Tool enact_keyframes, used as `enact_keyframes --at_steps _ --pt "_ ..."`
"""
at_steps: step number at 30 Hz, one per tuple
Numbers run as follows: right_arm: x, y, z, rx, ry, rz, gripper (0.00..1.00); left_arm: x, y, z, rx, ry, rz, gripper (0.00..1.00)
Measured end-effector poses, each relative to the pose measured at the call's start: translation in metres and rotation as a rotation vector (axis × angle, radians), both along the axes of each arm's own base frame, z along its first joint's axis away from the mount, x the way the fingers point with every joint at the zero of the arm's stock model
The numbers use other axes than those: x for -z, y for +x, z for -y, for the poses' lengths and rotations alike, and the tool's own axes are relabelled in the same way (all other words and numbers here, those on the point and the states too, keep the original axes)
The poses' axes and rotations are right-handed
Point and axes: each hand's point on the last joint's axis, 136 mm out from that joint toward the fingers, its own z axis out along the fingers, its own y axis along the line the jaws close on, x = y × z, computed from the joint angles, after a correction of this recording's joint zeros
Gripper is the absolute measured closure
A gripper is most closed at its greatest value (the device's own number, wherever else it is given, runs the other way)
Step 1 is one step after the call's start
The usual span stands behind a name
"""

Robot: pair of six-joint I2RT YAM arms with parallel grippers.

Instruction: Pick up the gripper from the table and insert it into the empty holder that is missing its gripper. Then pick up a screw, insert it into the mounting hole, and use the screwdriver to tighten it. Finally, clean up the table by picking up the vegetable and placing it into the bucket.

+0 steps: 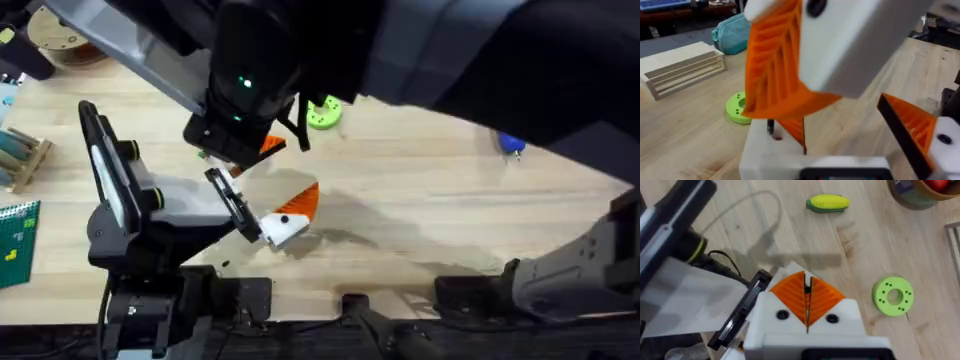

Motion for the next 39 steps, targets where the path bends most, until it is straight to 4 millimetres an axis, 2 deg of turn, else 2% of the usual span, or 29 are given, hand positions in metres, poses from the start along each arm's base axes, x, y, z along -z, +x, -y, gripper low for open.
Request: enact_keyframes --at_steps 31,39 --pt "-0.001 0.0 0.0 0.003 0.002 -0.001 0.996 0.0 0.0 0.0 0.0 0.0 0.001 0.074" --pt "-0.017 -0.002 0.005 0.003 0.035 0.015 0.996 0.0 0.0 0.0 0.0 0.0 0.001 0.074"
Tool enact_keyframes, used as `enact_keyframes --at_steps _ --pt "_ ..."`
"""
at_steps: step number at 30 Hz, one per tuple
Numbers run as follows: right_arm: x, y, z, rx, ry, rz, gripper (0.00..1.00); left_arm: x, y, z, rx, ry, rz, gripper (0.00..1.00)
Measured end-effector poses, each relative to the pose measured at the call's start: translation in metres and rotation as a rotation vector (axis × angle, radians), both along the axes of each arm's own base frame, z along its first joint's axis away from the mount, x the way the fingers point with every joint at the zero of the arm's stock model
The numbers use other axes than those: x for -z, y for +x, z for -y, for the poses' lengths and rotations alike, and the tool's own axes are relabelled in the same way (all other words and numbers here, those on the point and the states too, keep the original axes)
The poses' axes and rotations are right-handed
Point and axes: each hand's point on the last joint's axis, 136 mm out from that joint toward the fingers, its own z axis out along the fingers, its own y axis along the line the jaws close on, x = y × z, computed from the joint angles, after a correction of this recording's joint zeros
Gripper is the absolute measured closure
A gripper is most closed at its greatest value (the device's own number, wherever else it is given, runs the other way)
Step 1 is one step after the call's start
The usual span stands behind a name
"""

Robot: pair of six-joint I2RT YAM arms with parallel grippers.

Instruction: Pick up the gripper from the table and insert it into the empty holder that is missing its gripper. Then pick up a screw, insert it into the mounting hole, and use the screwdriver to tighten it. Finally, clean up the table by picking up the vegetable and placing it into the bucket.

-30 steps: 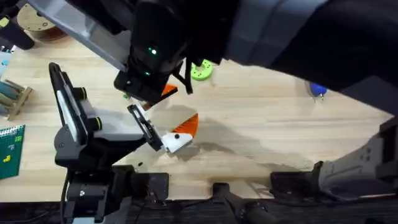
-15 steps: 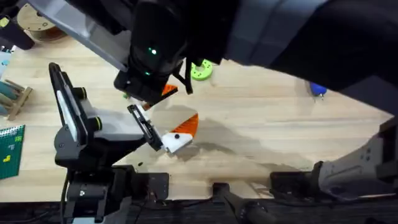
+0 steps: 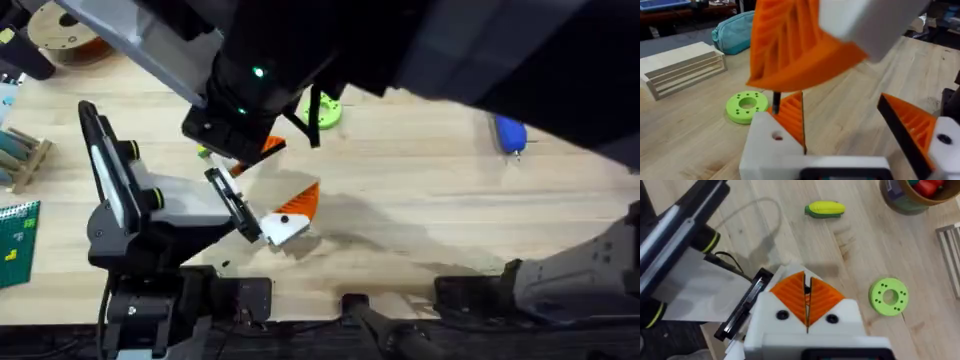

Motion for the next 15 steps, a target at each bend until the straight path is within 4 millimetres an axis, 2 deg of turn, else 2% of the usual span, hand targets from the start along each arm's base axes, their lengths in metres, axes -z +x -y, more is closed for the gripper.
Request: enact_keyframes --at_steps 15 --pt "-0.0024 -0.0006 0.0009 0.013 0.008 -0.005 0.996 0.0 0.0 0.0 0.0 0.0 0.0 0.073"
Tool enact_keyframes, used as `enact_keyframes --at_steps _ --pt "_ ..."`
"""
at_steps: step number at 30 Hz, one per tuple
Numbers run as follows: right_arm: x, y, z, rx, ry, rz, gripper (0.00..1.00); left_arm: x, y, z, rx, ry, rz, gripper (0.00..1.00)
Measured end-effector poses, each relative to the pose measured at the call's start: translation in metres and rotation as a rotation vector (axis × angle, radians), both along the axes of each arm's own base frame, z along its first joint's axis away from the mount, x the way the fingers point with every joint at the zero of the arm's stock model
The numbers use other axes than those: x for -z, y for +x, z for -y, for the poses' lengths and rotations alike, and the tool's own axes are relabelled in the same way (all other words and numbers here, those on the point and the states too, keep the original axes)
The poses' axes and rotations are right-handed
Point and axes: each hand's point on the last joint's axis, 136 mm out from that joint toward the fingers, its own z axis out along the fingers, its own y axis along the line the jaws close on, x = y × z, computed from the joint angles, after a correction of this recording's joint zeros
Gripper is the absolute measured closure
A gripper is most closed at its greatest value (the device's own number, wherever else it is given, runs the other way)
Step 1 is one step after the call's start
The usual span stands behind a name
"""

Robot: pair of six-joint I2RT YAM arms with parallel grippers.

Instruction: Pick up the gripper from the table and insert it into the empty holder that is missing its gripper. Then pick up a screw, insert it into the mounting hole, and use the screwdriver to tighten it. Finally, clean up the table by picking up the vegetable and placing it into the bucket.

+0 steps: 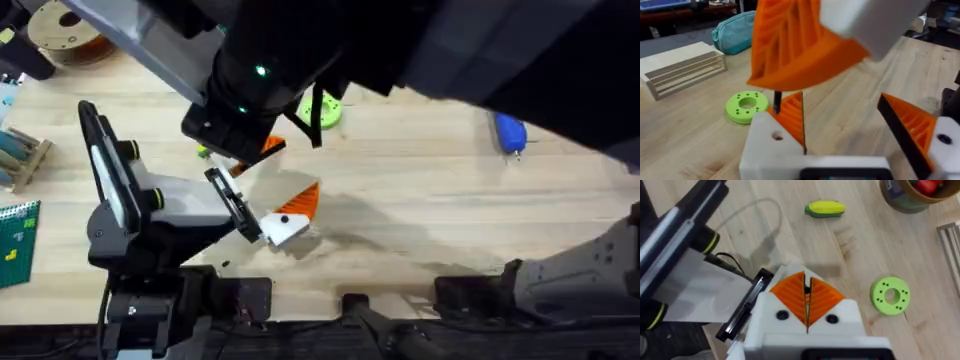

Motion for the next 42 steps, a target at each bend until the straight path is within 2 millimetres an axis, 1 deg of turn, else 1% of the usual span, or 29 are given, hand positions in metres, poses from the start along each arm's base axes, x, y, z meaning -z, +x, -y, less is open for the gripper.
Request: enact_keyframes --at_steps 7,14,34,42 --pt "0.0 -0.001 0.0 0.001 0.0 -0.002 0.996 0.0 0.0 0.0 0.0 0.0 0.0 0.074" --pt "0.007 -0.002 0.002 0.005 -0.015 -0.013 0.996 0.0 0.0 0.0 0.0 0.0 0.0 0.073" --pt "0.005 -0.003 -0.004 -0.004 0.008 -0.014 0.996 0.0 0.0 0.0 0.0 0.0 0.0 0.073" --pt "0.01 -0.003 -0.004 -0.004 -0.006 -0.021 0.996 0.0 0.0 0.0 0.0 0.0 0.0 0.073"
